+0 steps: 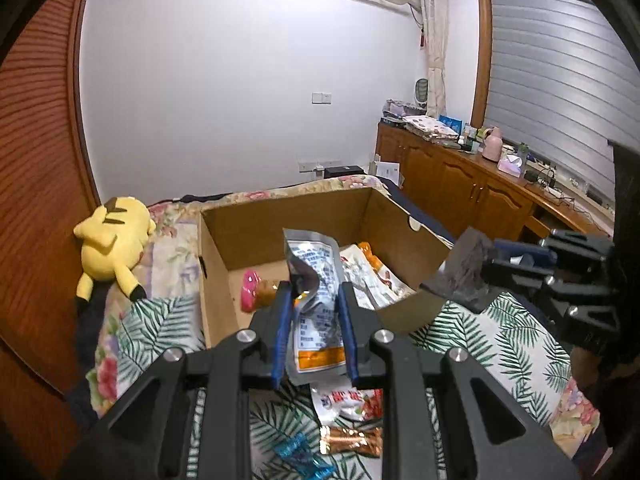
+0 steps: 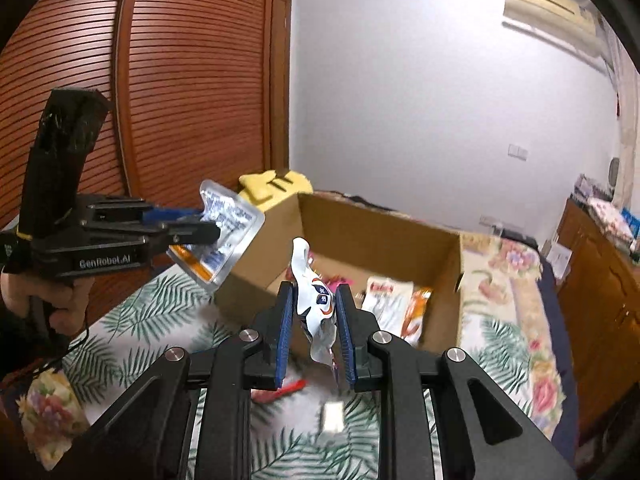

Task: Organize snacks
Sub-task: 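Lift both held pouches and carry them over the cardboard box, then open the left tool to drop its pouch while the right tool releases its pouch, then withdraw both tools from the box toward the remaining snacks on the bed, then grasp the blue wrapped candy with the left tool while the right tool grasps the clear white bar pack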

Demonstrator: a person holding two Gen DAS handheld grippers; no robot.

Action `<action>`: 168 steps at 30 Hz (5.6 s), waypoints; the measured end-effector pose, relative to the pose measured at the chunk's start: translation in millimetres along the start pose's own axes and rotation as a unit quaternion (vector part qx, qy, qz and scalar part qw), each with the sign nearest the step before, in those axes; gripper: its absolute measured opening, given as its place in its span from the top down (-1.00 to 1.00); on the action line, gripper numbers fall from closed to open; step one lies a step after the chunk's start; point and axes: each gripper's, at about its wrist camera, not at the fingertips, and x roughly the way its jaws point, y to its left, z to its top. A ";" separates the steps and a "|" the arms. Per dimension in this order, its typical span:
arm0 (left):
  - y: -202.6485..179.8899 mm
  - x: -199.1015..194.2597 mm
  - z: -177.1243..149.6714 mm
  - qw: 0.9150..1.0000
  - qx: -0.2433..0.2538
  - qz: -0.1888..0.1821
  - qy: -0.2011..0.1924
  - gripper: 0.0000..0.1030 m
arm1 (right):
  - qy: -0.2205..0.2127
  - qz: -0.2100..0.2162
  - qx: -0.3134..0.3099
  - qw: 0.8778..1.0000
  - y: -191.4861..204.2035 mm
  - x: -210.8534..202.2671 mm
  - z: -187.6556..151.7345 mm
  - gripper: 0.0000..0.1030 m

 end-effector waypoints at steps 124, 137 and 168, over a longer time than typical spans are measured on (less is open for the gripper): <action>9.1 88.7 -177.3 0.973 -0.063 0.108 0.195 -0.64 | 0.195 -0.001 0.037 0.980 -9.9 103.1 -149.9 -0.18; 21.9 84.7 -188.3 0.971 -0.085 0.128 0.183 -1.00 | 0.194 -0.002 0.036 0.980 -9.7 103.2 -150.0 -0.18; 3.9 39.3 -178.5 0.986 -0.085 0.080 0.120 0.46 | 0.198 0.009 0.044 0.979 -8.9 83.4 -145.9 0.55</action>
